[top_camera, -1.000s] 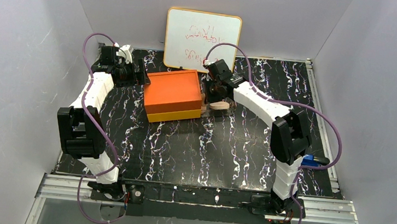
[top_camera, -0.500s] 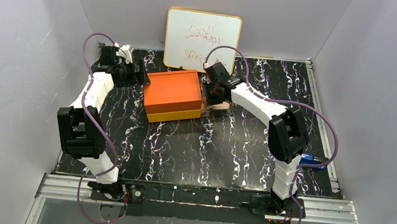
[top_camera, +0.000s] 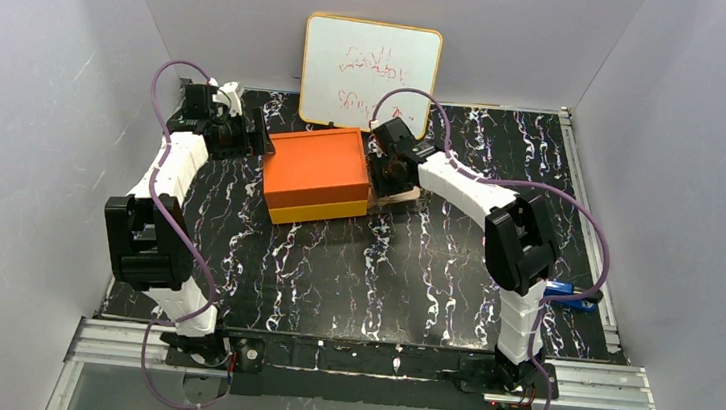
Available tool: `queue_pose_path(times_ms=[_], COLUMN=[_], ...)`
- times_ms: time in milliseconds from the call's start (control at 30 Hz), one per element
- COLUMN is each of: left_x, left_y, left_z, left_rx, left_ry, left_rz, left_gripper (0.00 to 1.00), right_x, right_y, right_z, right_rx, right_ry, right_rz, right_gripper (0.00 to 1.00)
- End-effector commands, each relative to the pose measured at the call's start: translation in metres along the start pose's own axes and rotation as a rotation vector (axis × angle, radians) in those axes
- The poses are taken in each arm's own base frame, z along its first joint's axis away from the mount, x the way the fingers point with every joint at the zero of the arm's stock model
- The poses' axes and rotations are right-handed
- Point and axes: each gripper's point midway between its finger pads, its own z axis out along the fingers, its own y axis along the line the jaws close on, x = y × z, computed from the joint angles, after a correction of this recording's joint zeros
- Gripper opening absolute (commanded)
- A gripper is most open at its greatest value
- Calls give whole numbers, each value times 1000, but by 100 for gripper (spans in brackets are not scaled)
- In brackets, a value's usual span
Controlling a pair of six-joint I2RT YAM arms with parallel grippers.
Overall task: Organize the makeup
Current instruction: Place the makeup tool in the drawer, then close the drawer in the storage box.
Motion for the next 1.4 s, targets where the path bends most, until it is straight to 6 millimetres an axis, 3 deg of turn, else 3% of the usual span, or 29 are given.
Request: queue_pose_path(times_ms=[0, 100, 267, 333, 467, 533, 867, 1100, 1367], left_x=[54, 54, 54, 55, 55, 55, 54, 59, 65], left_y=[29, 29, 29, 28, 28, 28, 25, 21, 19], left_z=[0, -1, -1, -1, 0, 0, 0, 3, 4], left_rx=[-122, -123, -123, -121, -115, -116, -106, -95, -91], left_ry=[189, 187, 185, 187, 187, 188, 185, 200, 212], left_rz=[-2, -1, -1, -1, -2, -5, -15, -18, -14], left_gripper=[96, 96, 96, 96, 96, 96, 96, 96, 96], right_x=[-39, -64, -77, -69, -32, -18, 17, 17, -2], right_y=[-8, -24, -92, -126, -180, -187, -163, -125, -67], right_z=[-26, -49, -75, -75, -56, -44, 9, 29, 41], right_rx=[29, 52, 141, 164, 230, 230, 130, 96, 52], right_ry=[-106, -175, -237, -227, -140, -111, -9, 19, 17], right_rz=[-15, 11, 139, 218, 325, 349, 390, 331, 242], right_gripper=[50, 51, 53, 53, 53, 53, 51, 51, 51])
